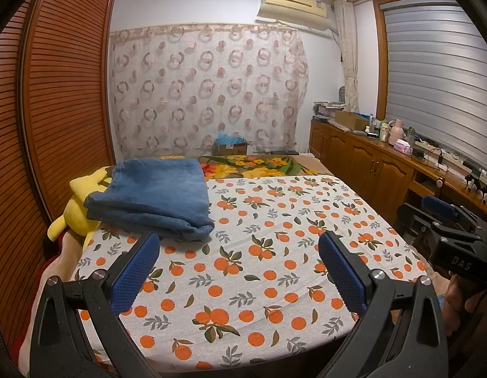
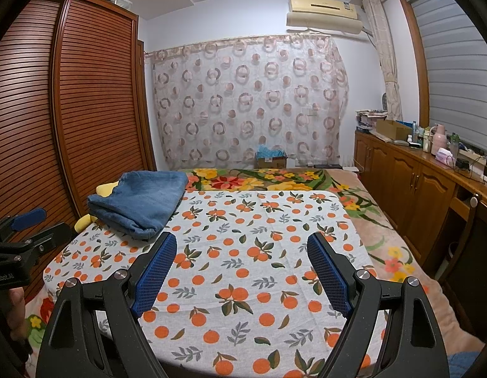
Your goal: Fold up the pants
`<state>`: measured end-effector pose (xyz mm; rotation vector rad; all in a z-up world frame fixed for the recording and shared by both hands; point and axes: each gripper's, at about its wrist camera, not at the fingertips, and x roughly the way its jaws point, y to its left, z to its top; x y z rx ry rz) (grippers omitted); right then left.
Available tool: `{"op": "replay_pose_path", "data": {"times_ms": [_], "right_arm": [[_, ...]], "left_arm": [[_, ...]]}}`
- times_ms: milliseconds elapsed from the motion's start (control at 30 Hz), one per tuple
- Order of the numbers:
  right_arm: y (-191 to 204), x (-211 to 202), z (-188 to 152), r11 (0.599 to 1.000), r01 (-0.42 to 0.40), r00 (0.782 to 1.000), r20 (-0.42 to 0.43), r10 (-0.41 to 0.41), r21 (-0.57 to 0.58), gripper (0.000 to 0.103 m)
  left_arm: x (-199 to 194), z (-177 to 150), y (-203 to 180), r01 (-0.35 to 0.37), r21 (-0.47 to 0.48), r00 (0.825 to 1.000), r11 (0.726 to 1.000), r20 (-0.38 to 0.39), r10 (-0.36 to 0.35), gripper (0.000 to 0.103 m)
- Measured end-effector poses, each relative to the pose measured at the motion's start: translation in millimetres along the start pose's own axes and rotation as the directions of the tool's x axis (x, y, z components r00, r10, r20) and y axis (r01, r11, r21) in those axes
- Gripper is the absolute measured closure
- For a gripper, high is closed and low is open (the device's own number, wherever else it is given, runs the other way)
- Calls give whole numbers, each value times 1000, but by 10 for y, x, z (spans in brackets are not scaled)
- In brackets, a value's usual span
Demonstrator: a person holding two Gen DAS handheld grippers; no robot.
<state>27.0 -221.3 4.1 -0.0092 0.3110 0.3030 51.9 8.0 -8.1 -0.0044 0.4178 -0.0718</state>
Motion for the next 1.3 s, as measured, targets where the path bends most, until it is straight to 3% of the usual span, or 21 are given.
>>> {"op": "replay_pose_path", "data": {"times_ms": [1300], "right_arm": [[3, -7, -22, 1000, 3, 1000, -5, -3, 1, 17]], "left_arm": [[4, 20, 15, 2, 0, 1000, 1000, -2, -2, 2]]}}
